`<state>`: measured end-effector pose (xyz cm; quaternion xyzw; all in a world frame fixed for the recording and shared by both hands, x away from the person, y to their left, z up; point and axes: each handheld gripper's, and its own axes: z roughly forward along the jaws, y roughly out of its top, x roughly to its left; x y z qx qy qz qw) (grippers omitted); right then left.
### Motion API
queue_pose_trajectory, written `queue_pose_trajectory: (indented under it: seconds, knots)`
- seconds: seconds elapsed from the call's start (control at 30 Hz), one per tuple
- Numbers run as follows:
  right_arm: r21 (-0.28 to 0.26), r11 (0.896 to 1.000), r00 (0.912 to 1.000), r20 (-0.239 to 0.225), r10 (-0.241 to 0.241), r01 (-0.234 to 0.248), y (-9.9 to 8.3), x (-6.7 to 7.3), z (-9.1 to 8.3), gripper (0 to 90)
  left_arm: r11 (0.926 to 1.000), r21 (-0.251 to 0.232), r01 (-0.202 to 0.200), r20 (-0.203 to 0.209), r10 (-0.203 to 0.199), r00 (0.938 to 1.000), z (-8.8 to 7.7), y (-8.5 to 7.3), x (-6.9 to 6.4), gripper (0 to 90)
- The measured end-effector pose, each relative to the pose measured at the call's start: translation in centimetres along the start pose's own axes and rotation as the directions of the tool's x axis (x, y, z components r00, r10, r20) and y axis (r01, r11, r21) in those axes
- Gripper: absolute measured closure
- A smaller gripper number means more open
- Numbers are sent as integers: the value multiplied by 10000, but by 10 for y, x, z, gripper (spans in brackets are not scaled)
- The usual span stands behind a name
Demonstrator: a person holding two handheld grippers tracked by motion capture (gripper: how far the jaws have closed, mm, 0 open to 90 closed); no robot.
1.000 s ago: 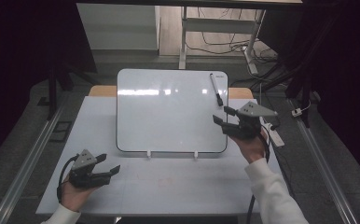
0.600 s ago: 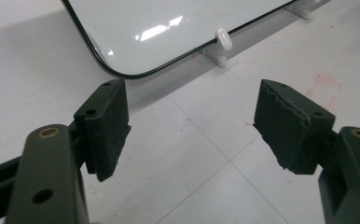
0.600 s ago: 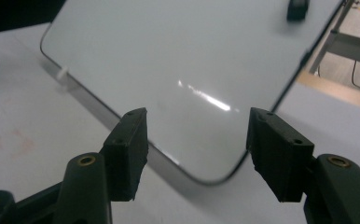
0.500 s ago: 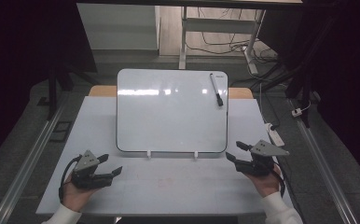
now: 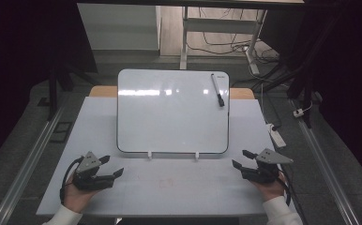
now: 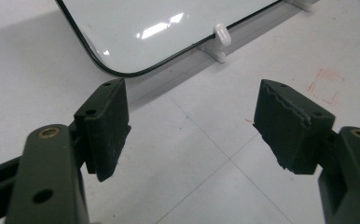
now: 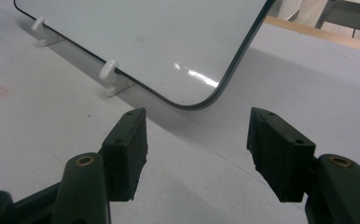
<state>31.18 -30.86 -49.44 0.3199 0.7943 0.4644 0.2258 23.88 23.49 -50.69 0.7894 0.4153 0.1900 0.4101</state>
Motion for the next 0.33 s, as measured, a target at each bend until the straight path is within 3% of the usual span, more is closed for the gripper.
queue_pose_trajectory:
  seconds: [0.33]
  knots:
    - [18, 9997, 9997, 79, -241, 241, 1, 2, -1, 380, 10000, 11, -4, 27, 4, 10000, 0, 0, 0, 275]
